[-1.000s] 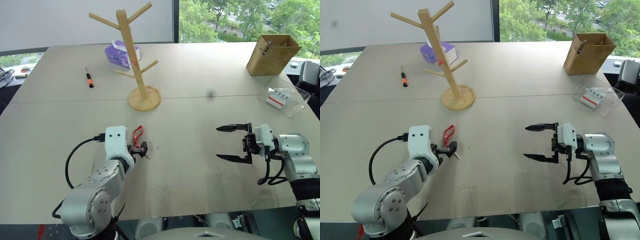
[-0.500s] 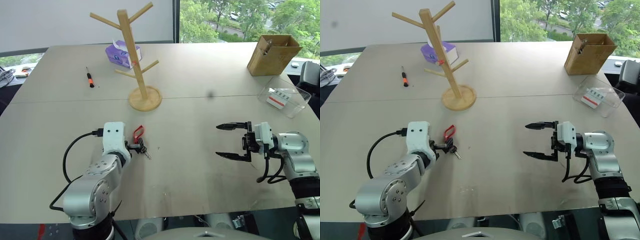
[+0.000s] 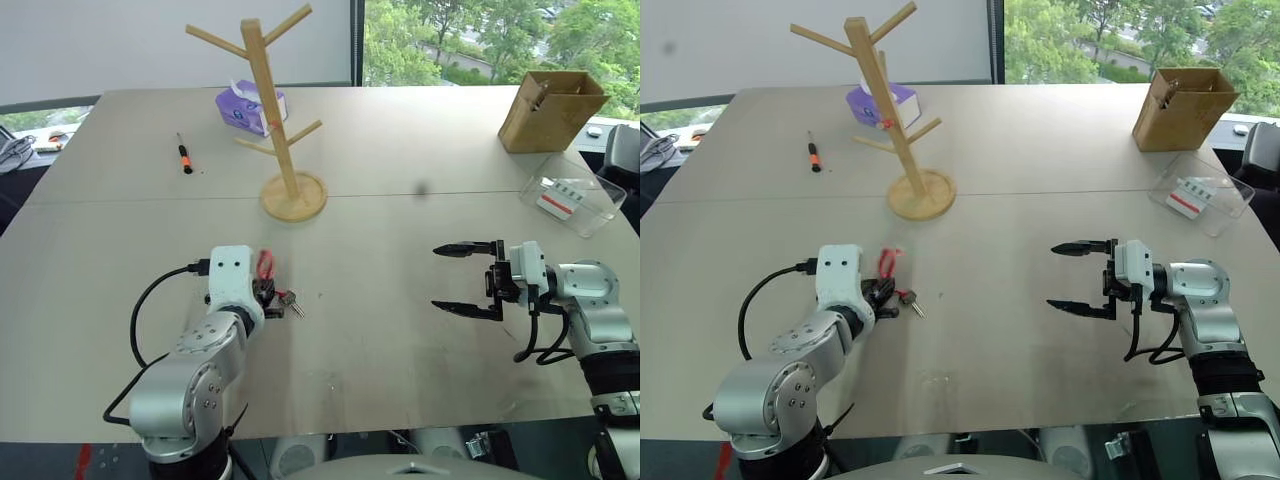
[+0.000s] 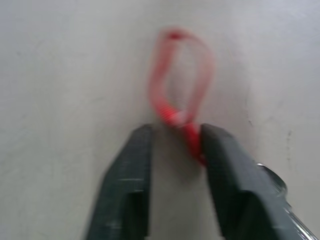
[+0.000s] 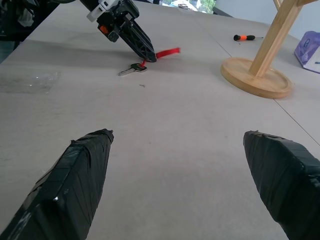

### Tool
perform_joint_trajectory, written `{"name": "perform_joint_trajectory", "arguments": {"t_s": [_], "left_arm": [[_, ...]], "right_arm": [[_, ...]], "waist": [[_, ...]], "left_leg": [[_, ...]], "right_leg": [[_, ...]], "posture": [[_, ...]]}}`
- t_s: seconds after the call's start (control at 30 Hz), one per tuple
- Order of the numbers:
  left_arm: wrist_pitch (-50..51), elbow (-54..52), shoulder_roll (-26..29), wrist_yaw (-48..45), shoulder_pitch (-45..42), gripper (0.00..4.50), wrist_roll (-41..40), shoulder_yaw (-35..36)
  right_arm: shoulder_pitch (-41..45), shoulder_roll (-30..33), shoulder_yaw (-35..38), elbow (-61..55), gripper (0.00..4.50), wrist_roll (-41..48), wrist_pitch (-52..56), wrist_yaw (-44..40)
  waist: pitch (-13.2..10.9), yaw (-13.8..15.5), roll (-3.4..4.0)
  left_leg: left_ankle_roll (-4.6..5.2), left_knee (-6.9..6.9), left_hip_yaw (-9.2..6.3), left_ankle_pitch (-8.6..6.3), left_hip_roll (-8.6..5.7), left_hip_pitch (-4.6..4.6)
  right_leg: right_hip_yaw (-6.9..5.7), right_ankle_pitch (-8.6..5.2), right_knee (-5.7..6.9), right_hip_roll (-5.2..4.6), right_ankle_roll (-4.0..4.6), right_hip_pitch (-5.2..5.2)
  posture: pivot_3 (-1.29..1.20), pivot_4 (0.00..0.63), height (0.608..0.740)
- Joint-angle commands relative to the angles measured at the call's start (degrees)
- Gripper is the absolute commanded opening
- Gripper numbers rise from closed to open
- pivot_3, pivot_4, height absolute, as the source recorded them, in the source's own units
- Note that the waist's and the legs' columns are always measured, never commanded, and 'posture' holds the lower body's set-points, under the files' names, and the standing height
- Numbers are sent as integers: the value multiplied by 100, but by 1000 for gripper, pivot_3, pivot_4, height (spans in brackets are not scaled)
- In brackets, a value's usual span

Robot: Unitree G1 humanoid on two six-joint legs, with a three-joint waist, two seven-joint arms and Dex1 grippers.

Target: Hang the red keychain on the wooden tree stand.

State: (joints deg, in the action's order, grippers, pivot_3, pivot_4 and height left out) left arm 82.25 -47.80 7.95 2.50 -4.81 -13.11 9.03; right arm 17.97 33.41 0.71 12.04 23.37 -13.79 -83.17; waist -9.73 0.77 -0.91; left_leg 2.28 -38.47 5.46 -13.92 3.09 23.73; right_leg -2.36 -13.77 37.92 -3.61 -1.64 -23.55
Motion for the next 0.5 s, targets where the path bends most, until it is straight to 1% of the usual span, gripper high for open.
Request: {"name": "perform_joint_trajectory", "arguments": {"t_s": [0.03, 0.2, 0.27, 0.37, 0.4, 0.5], "left_arm": [[122, -106, -5, -94, -49, 111, -14, -170], [35, -66, -91, -135, -47, 111, -12, -170], [-200, -52, -220, -179, -20, 111, -46, -159], [-1018, -34, -138, -269, 211, 111, 50, -289], [-1520, -55, -227, -376, 304, 111, -3, -197], [-3367, -205, -216, -921, 546, 111, -83, -96]], "right_arm": [[136, 64, 42, -208, 4500, 100, 34, 34], [154, 88, 61, -298, 4500, 133, 114, 60], [175, 109, 112, -376, 4500, 223, 277, 97], [200, 169, 221, -660, 4500, 547, 859, 231], [232, 234, 279, -851, 4500, 766, 1269, 340], [446, 435, 451, -1314, 4500, 1344, 2305, 676]], "waist": [[0, 2, 0], [0, 0, 0], [0, 2, 0], [-1, -4, -1], [-1, -4, -1], [-1, -12, -1]], "left_leg": [[0, 0, 0, 0, 0, 0], [0, 0, -1, 0, 0, 0], [0, -1, -1, 0, 0, 0], [0, 0, 0, 0, 1, 2], [0, 0, -1, 0, 1, 2], [7, 0, -2, -4, 5, 4]], "right_leg": [[0, 0, 0, 0, 0, 0], [0, 0, 0, 0, 0, 0], [0, 0, 0, 0, 0, 0], [2, 0, 0, -1, 1, -1], [4, 0, 0, -2, 1, -1], [12, 1, 0, -5, 3, -3]], "posture": [[0, 150, 740], [0, 150, 740], [0, 150, 740], [0, 150, 740], [0, 150, 740], [0, 150, 740]]}}
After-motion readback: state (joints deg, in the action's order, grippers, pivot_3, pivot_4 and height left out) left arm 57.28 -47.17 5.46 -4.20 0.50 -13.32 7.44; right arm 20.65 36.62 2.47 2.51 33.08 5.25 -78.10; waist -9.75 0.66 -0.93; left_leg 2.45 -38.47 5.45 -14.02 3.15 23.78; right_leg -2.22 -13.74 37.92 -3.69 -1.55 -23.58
